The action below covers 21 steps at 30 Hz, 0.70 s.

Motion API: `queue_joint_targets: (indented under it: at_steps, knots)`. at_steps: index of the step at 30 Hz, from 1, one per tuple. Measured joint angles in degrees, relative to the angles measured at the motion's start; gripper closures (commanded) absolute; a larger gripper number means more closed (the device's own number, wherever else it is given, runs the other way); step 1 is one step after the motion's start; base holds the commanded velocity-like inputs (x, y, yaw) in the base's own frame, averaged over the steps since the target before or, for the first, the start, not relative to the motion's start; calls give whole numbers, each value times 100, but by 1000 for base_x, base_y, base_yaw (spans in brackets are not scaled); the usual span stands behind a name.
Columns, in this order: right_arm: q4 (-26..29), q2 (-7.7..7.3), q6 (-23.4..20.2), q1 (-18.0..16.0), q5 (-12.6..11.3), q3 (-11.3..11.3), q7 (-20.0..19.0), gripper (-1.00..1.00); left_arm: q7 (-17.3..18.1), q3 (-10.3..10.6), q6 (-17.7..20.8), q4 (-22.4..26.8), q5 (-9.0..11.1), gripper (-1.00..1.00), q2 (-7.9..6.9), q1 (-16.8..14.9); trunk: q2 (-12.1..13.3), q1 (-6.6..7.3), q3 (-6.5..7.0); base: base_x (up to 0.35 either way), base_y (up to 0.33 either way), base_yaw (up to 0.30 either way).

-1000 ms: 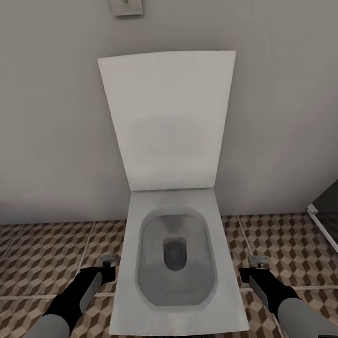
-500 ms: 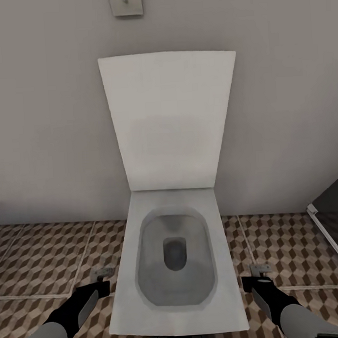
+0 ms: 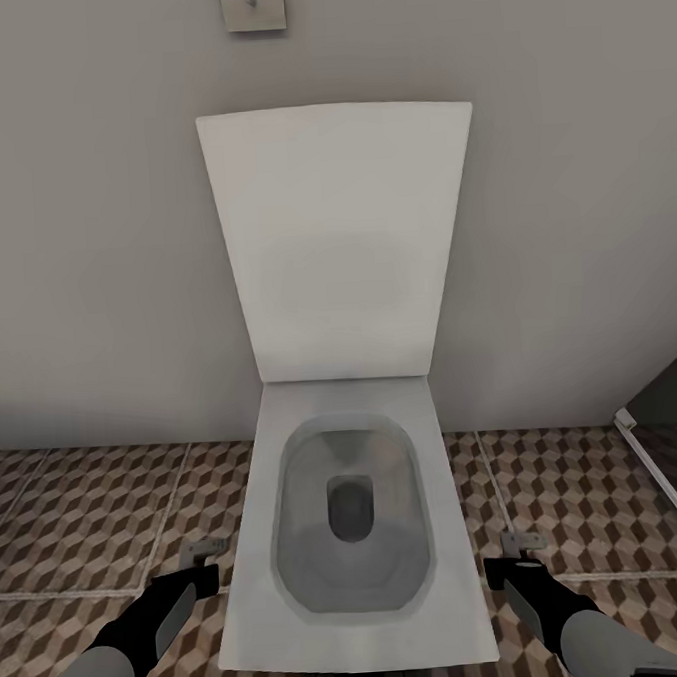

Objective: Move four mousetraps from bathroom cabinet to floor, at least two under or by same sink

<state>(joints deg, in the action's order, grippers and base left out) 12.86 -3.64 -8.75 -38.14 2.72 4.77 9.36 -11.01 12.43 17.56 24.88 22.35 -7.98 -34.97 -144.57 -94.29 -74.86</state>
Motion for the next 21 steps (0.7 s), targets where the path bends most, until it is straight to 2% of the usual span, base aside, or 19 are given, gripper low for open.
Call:
queue_joint_targets:
  at_steps: [5,12,21]
  knots:
    - [-80,0,-9,0,6,-2,-6,100,13,3,-15,-23,0,100,5,0,0,0,0,0,0,0]
    - [-92,0,-9,0,28,7,-18,100,47,23,-372,10,4,100,20,0,0,0,0,0,0,0]
    - [-94,0,-17,0,13,16,-4,100,45,27,-405,55,13,100,30,0,0,0,0,0,0,0]
